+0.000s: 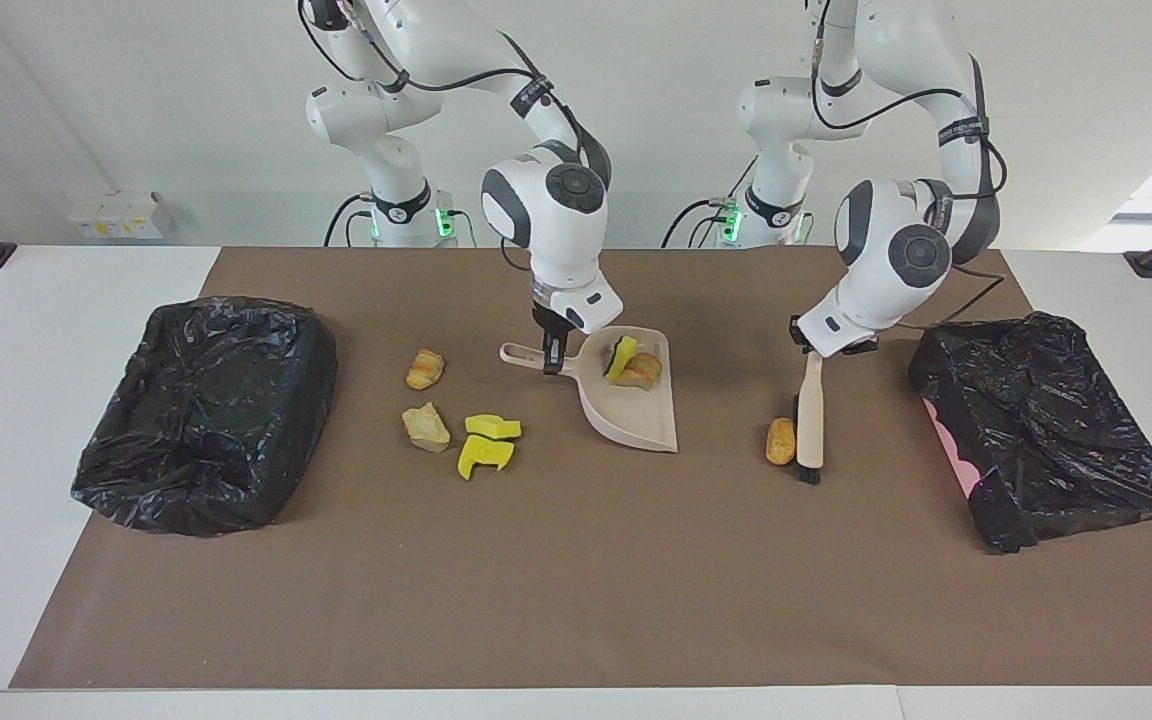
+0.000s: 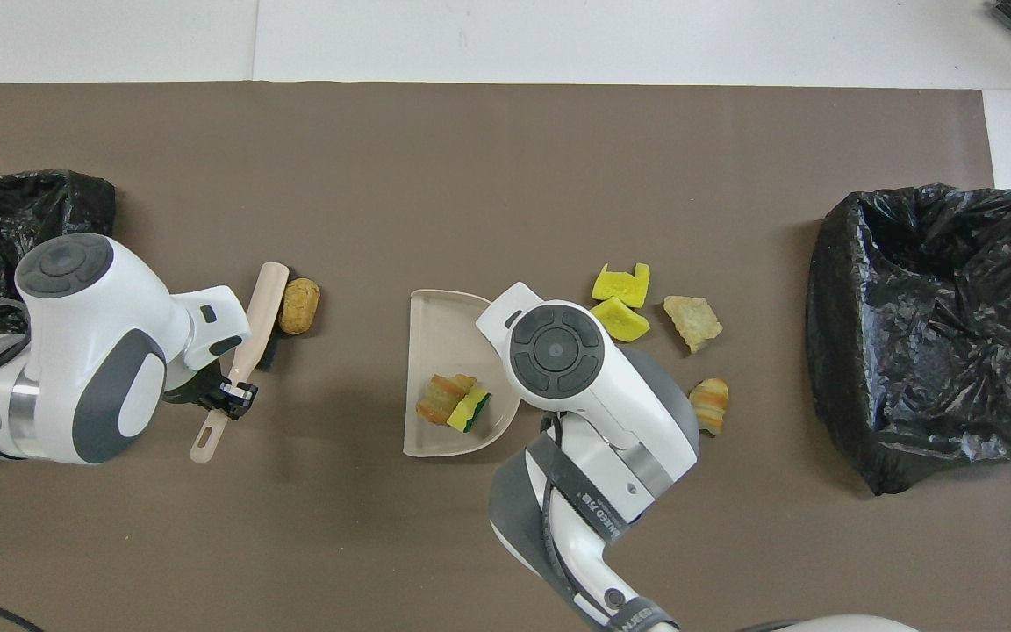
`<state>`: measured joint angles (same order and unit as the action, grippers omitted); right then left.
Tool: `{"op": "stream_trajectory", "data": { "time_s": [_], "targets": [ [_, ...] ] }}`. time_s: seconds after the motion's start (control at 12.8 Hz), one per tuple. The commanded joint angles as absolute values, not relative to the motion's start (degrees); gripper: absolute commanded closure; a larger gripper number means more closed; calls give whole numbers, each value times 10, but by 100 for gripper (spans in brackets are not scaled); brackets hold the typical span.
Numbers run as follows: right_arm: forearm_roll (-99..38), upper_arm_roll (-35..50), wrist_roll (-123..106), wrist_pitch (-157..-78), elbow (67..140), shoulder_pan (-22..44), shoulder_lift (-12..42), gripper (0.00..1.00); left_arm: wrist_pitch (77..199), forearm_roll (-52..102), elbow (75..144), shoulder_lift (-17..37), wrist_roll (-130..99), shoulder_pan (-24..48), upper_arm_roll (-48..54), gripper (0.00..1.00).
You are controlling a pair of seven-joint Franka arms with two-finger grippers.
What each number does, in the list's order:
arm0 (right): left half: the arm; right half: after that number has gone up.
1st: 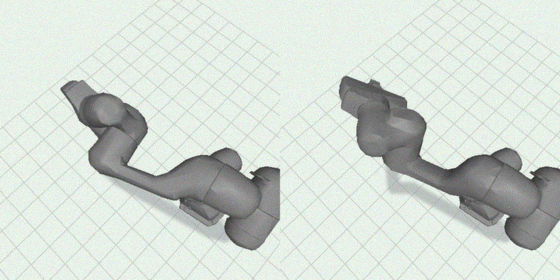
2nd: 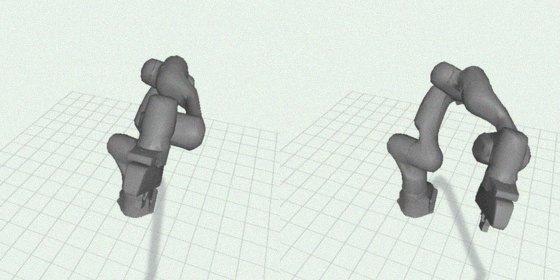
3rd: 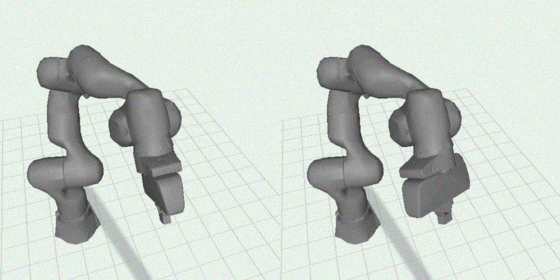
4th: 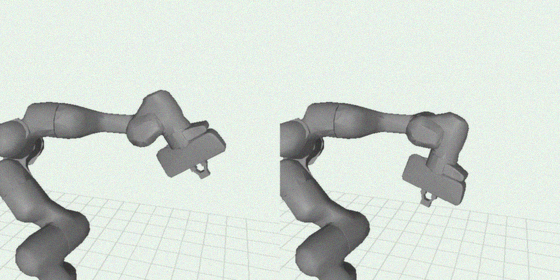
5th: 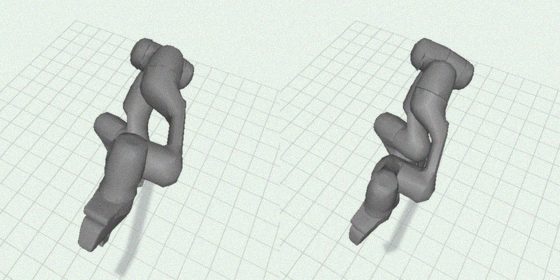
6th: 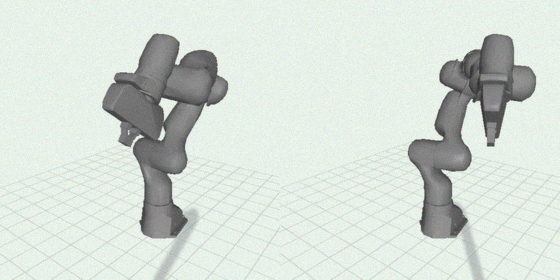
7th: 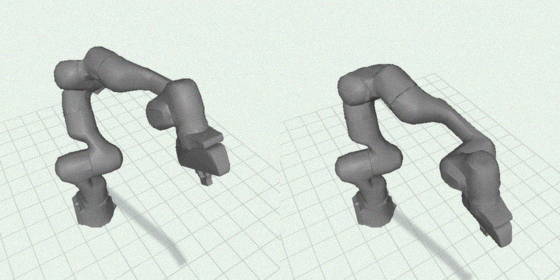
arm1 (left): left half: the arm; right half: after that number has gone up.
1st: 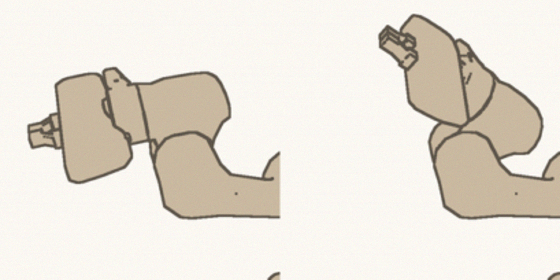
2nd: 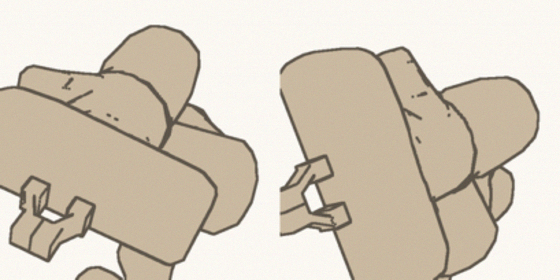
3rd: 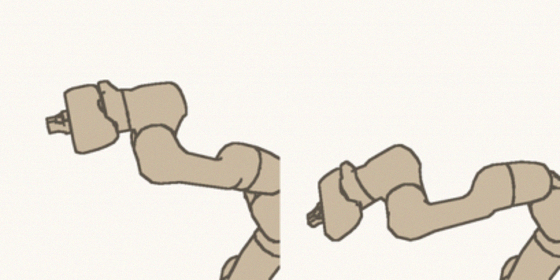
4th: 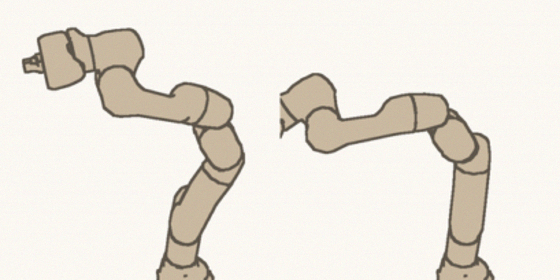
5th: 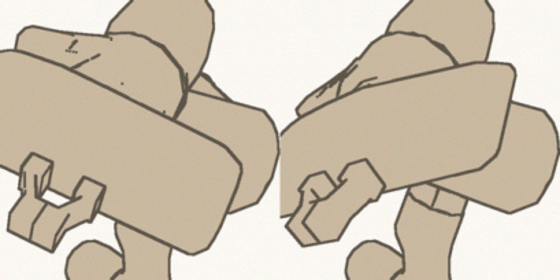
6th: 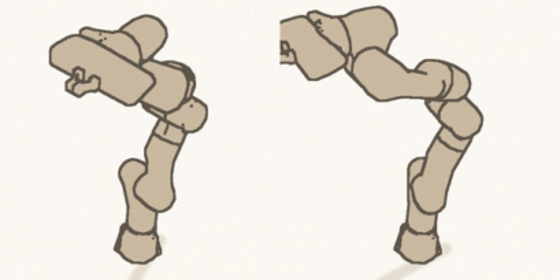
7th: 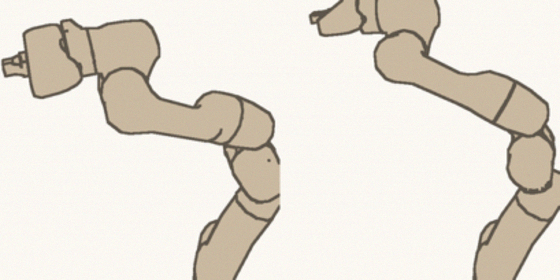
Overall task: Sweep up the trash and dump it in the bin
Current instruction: 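Sweep the crumb near the left gripper into the dustpan with the brush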
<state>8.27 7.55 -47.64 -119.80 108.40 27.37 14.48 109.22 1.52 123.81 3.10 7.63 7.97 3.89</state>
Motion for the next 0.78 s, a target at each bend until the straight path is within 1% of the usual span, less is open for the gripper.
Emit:
{"op": "stream_trajectory", "data": {
  "time_s": [0.0, 0.16, 0.55, 0.7],
  "targets": [
    [75, 78, -461, -1210, 1088, 272, 145, 100, 1134, 62, 1303, -15, 72, 86, 70, 100],
    [75, 78, -461, -1209, 1088, 272, 145, 100, 1158, 70, 1326, -28, 24, 86, 110, 100],
    [76, 78, -461, -1207, 1087, 273, 145, 100, 1208, 133, 1321, -25, -84, 86, 207, 100],
    [75, 78, -461, -1205, 1087, 272, 145, 100, 1205, 156, 1312, -21, -112, 86, 222, 100]
  ]
}}
